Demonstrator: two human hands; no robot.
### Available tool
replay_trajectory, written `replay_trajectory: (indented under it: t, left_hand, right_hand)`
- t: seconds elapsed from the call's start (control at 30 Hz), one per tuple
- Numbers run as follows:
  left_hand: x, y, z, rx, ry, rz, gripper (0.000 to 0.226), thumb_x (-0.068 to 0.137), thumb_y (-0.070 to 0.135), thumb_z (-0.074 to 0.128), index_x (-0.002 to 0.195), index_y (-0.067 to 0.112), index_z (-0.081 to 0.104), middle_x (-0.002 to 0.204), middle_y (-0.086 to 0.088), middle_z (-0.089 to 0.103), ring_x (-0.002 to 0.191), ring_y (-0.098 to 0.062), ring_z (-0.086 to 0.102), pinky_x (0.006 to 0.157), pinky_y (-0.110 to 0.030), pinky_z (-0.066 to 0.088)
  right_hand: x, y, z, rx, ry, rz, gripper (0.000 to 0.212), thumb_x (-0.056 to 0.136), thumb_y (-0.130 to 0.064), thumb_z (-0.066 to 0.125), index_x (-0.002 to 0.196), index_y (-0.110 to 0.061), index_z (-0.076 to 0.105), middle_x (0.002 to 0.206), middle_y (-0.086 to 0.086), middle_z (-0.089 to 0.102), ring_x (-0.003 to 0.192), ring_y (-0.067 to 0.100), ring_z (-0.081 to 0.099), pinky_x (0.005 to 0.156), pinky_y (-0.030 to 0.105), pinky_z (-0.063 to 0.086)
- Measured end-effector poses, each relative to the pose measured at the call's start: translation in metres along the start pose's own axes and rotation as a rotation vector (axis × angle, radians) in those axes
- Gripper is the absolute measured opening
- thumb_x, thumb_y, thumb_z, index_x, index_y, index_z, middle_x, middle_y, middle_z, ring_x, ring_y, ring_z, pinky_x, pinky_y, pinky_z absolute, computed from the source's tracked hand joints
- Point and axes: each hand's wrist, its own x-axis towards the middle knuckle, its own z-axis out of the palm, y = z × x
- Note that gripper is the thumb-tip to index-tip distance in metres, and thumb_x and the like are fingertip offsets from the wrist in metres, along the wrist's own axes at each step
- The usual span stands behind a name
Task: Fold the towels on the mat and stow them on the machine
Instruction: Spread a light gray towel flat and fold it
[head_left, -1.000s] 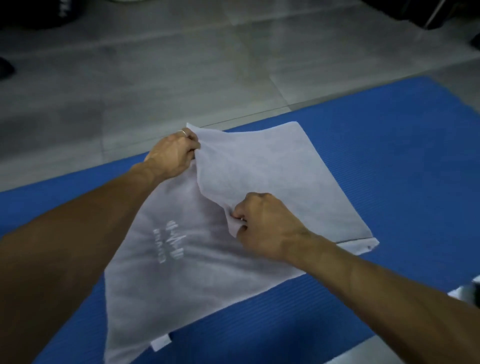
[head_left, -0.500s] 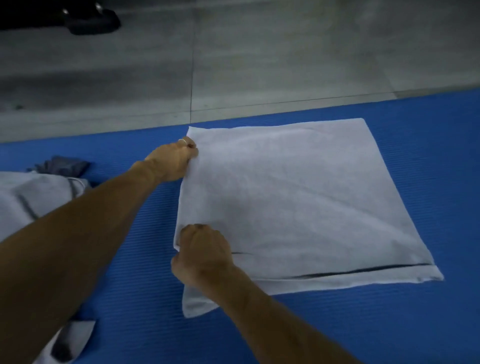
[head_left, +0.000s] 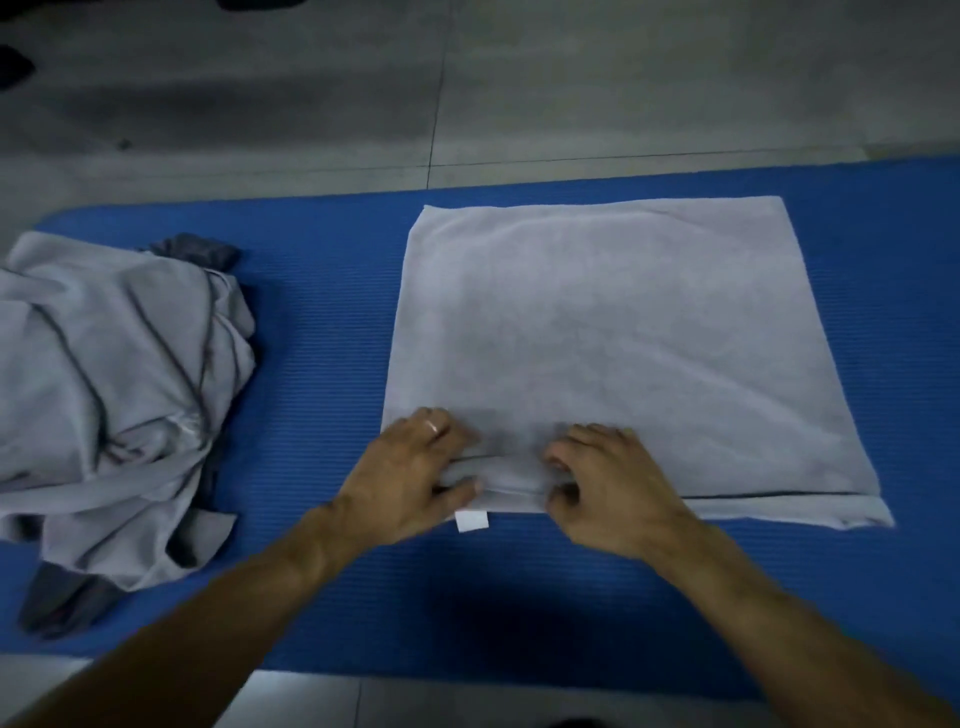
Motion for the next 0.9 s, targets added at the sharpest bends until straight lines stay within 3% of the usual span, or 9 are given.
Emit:
replay_trajectory:
  t: [0.07, 0.17, 0.3, 0.4, 0.5, 0.6, 0.73, 0.8, 0.9]
  left_hand:
    - [-0.018, 0.013, 0.014, 0.085, 0.001, 0.032, 0.042, 0.085, 0.050, 0.054, 0.115, 0.021, 0.057, 0.103, -0.001, 0.057, 0.094, -0.020, 0.052, 0.074, -0.035, 0.051]
    - [-0.023, 0.026, 0.017, 0.150, 0.057, 0.016, 0.045, 0.084, 0.037, 0.063, 0.124, 0.022, 0.051, 0.112, -0.001, 0.056, 0.098, -0.020, 0.051, 0.076, -0.035, 0.052]
    - [-0.026, 0.034, 0.016, 0.243, 0.057, 0.086, 0.041, 0.075, 0.020, 0.076, 0.113, 0.017, 0.061, 0.107, -0.004, 0.059, 0.093, -0.022, 0.055, 0.072, -0.035, 0.050]
    - [-0.026, 0.038, 0.011, 0.259, 0.126, 0.094, 0.025, 0.077, 0.006, 0.061, 0.100, 0.015, 0.062, 0.092, -0.003, 0.060, 0.081, -0.022, 0.053, 0.066, -0.033, 0.045]
    - [-0.036, 0.040, 0.003, 0.200, 0.154, 0.066, 0.019, 0.083, 0.012, 0.050, 0.097, 0.015, 0.063, 0.089, -0.002, 0.061, 0.079, -0.021, 0.056, 0.065, -0.032, 0.050]
    - [-0.055, 0.040, 0.004, 0.125, 0.128, -0.267, 0.028, 0.088, 0.038, 0.058, 0.103, 0.016, 0.062, 0.100, -0.002, 0.060, 0.090, -0.021, 0.058, 0.076, -0.038, 0.054]
    - [-0.067, 0.036, 0.007, -0.104, 0.125, -0.883, 0.073, 0.074, 0.036, 0.080, 0.132, 0.009, 0.044, 0.125, -0.014, 0.051, 0.114, -0.031, 0.049, 0.096, -0.047, 0.046]
    - [-0.064, 0.036, 0.004, -0.241, 0.129, -0.976, 0.073, 0.079, 0.031, 0.076, 0.137, 0.014, 0.036, 0.116, -0.006, 0.061, 0.110, -0.028, 0.056, 0.098, -0.046, 0.044]
    - [-0.053, 0.047, 0.000, -0.535, 0.238, -1.047, 0.053, 0.086, 0.015, 0.069, 0.131, 0.018, 0.040, 0.085, 0.004, 0.062, 0.083, -0.017, 0.062, 0.088, -0.035, 0.051]
  right_hand:
    - [-0.019, 0.019, 0.008, -0.139, -0.017, -0.060, 0.029, 0.063, -0.034, 0.064, 0.088, -0.021, 0.067, 0.084, -0.003, 0.062, 0.078, 0.021, 0.063, 0.071, 0.034, 0.046]
    - [-0.033, 0.025, 0.013, -0.217, 0.111, -0.124, 0.039, 0.061, -0.021, 0.081, 0.098, -0.018, 0.068, 0.087, -0.001, 0.064, 0.076, 0.021, 0.063, 0.071, 0.033, 0.043]
    - [-0.041, 0.026, 0.017, -0.219, 0.233, -0.178, 0.035, 0.058, -0.007, 0.084, 0.086, -0.016, 0.066, 0.075, -0.001, 0.062, 0.064, 0.020, 0.060, 0.062, 0.032, 0.045]
    - [-0.049, 0.028, 0.019, -0.230, 0.324, -0.235, 0.035, 0.060, 0.001, 0.080, 0.079, -0.016, 0.056, 0.069, 0.001, 0.056, 0.059, 0.020, 0.054, 0.061, 0.032, 0.038]
    - [-0.058, 0.030, 0.019, -0.215, 0.392, -0.256, 0.034, 0.065, 0.005, 0.073, 0.080, -0.014, 0.050, 0.072, 0.004, 0.054, 0.063, 0.022, 0.052, 0.064, 0.031, 0.032]
    - [-0.070, 0.033, 0.027, -0.231, 0.313, -0.242, 0.033, 0.061, -0.001, 0.080, 0.084, -0.014, 0.060, 0.078, 0.003, 0.057, 0.070, 0.022, 0.054, 0.063, 0.035, 0.043]
    - [-0.074, 0.027, 0.034, -0.223, 0.249, -0.161, 0.035, 0.067, -0.010, 0.075, 0.099, -0.013, 0.064, 0.091, 0.004, 0.059, 0.081, 0.023, 0.055, 0.069, 0.037, 0.046]
    - [-0.069, 0.017, 0.035, -0.232, 0.241, -0.164, 0.034, 0.075, -0.018, 0.072, 0.108, -0.013, 0.065, 0.096, 0.004, 0.059, 0.085, 0.023, 0.055, 0.073, 0.037, 0.046]
    - [-0.058, 0.003, 0.042, -0.219, 0.235, -0.183, 0.032, 0.076, -0.019, 0.073, 0.107, -0.014, 0.066, 0.099, 0.004, 0.059, 0.086, 0.023, 0.055, 0.072, 0.038, 0.048]
